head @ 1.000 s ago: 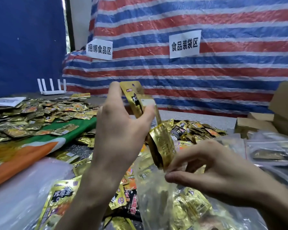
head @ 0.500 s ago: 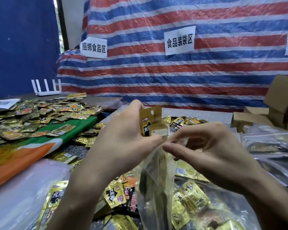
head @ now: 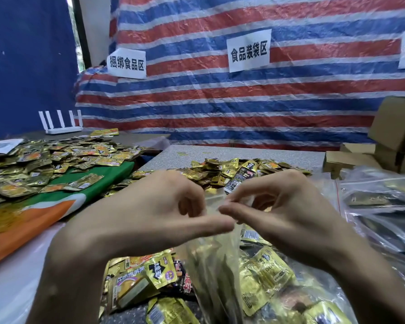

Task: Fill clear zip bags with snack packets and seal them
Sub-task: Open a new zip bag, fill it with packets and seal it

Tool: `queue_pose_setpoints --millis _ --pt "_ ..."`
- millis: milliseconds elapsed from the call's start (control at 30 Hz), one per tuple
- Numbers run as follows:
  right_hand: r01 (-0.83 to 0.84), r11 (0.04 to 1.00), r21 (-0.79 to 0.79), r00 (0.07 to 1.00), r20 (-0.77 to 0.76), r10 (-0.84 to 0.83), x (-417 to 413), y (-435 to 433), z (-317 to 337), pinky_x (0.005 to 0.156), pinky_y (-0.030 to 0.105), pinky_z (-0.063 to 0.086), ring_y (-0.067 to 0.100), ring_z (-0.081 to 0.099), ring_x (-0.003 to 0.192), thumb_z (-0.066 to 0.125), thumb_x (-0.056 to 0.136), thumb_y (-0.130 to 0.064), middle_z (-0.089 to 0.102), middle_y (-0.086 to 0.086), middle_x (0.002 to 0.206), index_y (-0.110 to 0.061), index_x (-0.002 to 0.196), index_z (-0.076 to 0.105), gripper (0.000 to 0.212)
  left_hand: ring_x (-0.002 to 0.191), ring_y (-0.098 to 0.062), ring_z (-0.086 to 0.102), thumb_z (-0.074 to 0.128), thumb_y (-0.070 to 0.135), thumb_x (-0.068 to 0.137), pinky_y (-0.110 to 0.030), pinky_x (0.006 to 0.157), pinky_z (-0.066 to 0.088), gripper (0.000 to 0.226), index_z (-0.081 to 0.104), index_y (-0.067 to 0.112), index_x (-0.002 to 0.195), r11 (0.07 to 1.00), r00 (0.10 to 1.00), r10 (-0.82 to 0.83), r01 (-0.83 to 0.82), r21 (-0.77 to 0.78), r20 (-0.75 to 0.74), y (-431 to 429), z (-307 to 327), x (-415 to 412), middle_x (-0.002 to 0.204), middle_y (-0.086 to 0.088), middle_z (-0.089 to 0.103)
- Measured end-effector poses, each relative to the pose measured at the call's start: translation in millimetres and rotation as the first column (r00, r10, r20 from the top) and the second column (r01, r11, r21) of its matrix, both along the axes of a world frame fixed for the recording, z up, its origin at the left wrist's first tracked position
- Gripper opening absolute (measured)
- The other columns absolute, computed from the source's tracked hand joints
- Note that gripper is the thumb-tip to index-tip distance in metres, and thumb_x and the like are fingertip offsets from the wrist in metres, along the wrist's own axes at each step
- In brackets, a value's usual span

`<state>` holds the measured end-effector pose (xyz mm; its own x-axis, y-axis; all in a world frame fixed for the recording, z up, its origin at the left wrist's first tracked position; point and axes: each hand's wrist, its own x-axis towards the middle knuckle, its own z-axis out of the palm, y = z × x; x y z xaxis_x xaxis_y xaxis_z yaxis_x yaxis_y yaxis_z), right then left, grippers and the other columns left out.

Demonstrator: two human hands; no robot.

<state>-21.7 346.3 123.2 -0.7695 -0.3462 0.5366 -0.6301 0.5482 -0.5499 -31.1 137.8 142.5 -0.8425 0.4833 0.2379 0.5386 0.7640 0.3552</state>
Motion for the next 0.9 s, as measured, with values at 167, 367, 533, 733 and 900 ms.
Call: queue_pose_setpoints --millis 167,367,533,733,900 --pt "0.097 0.994 -0.056 0.995 -0.034 -0.098 5 -6 -2 0.057 0.044 0.055 0.008 0.067 0.058 0.066 0.075 -0.054 0.069 -0.014 0.067 -0.027 0.077 0.078 0.029 0.085 -0.002 0.063 0.062 0.065 0.071 -0.014 0.072 0.043 0.038 0.074 0.029 0.076 0.992 0.993 -0.116 0.117 0.043 -0.027 -20 3 -3 0.084 0.017 0.07" --pt "0.171 0.953 0.249 0.985 -0.04 -0.166 14 -3 4 0.052 0.022 0.027 -0.006 0.052 0.063 0.063 0.065 -0.07 0.061 -0.022 0.077 -0.035 0.078 0.07 0.038 0.116 0.015 0.043 0.062 0.06 0.072 -0.009 0.088 0.035 0.023 0.07 0.039 0.077 0.995 0.998 -0.054 0.058 0.078 -0.042 -33 1 -18 0.116 0.034 0.053" --pt "0.179 0.884 0.433 0.978 0.02 -0.208 4 9 5 0.054 0.018 0.029 -0.021 0.047 0.076 0.071 0.073 -0.053 0.057 -0.032 0.08 -0.037 0.084 0.062 0.022 0.086 -0.007 0.061 0.065 0.058 0.07 -0.024 0.072 0.051 0.023 0.073 0.037 0.077 0.982 0.998 -0.058 0.051 0.181 0.037 -47 1 -25 0.089 0.015 0.064" --pt "0.148 0.9 0.41 0.979 0.069 -0.192 -5 21 2 0.066 0.029 0.049 0.005 0.058 0.075 0.072 0.082 -0.037 0.063 -0.014 0.08 -0.038 0.082 0.06 0.012 0.081 -0.01 0.064 0.066 0.042 0.08 -0.014 0.067 0.047 0.01 0.072 0.034 0.083 0.974 0.987 -0.147 0.132 0.186 0.066 -57 -1 -26 0.081 0.009 0.069" --pt "0.117 0.955 0.273 0.993 -0.009 -0.119 -8 26 4 0.069 0.021 0.046 0.0 0.06 0.083 0.073 0.075 -0.042 0.066 -0.028 0.081 -0.035 0.079 0.069 0.01 0.07 -0.014 0.067 0.078 0.028 0.068 -0.021 0.062 0.053 0.02 0.074 0.03 0.088 0.921 0.987 -0.161 0.151 0.359 -0.002 -61 -2 -32 0.079 -0.001 0.07"
